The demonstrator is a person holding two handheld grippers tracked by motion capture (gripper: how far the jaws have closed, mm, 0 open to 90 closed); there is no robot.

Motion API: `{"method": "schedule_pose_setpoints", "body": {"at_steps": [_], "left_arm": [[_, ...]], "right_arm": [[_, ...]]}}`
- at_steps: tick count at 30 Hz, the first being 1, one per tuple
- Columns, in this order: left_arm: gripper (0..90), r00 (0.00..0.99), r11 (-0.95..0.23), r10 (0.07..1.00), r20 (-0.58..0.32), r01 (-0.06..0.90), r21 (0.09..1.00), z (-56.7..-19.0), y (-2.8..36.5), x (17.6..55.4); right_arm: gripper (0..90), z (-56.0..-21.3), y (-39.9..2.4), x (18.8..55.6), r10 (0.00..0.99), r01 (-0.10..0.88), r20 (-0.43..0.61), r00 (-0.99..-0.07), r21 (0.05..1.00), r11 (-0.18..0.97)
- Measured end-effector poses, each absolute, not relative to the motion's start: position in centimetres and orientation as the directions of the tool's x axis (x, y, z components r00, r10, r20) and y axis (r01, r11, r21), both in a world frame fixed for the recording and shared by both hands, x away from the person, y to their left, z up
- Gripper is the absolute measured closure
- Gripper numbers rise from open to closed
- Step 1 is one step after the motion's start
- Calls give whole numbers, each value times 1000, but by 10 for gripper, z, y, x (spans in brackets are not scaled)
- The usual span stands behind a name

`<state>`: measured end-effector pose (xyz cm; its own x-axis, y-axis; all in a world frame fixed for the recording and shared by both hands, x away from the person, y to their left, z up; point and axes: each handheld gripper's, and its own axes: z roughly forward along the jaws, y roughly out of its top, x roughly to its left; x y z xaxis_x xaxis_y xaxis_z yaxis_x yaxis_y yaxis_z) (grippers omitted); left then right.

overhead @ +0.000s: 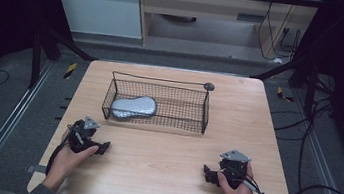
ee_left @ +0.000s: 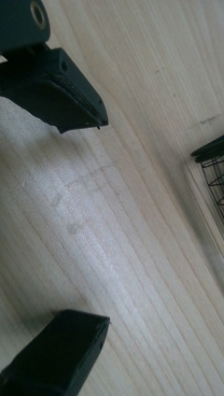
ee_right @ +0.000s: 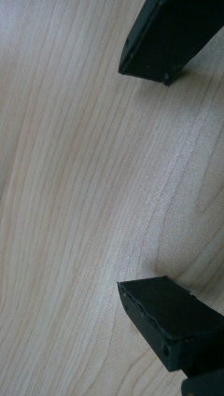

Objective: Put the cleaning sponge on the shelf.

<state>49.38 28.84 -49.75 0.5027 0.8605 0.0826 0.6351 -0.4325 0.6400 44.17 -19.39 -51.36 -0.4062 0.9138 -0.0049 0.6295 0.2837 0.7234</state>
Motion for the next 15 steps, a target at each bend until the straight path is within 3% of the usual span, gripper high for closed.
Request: {"method": "schedule_pose_setpoints", "body": {"at_steps": [5, 15], "left_arm": [[0, 495, -381, 869, 21, 640, 667, -504, 295, 496], [0, 492, -359, 870, 20, 605, 711, -508, 298, 492]], "right_arm": [[4, -514, -194, 442, 914, 630, -5, -406, 723, 284], [3, -513, -193, 443, 914, 631, -1, -405, 723, 281]]}}
